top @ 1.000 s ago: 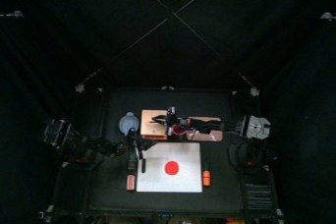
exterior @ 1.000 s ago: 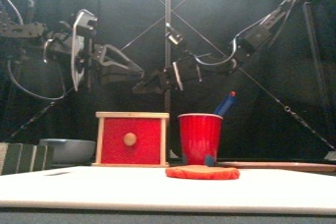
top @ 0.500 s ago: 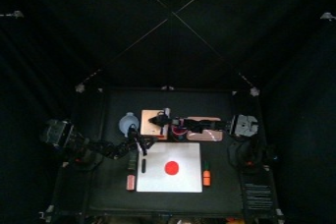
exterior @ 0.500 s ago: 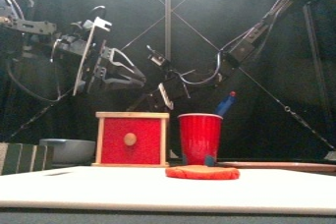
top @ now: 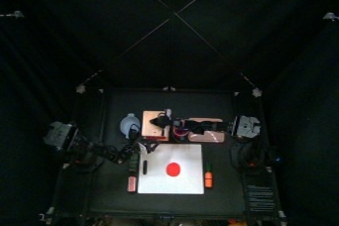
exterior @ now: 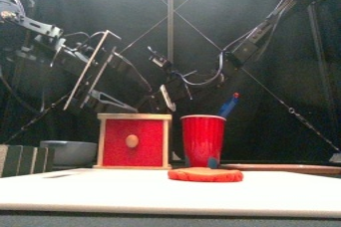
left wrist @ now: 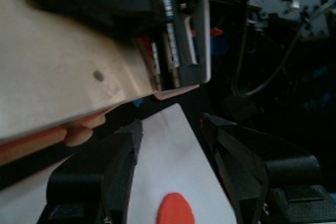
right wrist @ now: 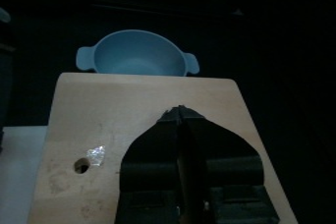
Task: Get the cutter from the drawer then cut the dough then place the extra dough in the bowl
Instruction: Open the drawer
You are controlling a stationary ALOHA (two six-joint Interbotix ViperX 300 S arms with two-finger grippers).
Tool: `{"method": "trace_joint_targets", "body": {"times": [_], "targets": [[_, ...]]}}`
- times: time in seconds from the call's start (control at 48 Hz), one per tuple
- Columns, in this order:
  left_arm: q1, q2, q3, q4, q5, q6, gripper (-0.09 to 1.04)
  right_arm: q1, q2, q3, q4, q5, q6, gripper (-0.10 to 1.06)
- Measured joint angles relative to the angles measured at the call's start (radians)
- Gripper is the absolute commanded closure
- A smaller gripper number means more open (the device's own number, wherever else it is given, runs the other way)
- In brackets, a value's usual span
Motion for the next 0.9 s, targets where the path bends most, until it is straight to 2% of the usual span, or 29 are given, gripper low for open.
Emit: {"method": "trace_joint_targets", "body": {"times": [0.208, 0.354, 0.896], "targets": [[0.005, 0.058, 0.002, -0.072, 0.02, -0.166, 0.07, 0.006, 0.0, 0.0, 0.0, 0.0, -0.002, 1.0], [0.006, 0.097, 0.002, -0.075, 0.023, -0.229, 0.07, 0.009, 0.0, 0.0, 0.0, 0.0, -0.002, 1.0], [0.069, 0.166, 0.0, -0.077, 0.025, -0.242, 0.08, 0.02, 0.009, -0.009, 0.005, 0.0, 0.003, 1.0]]}}
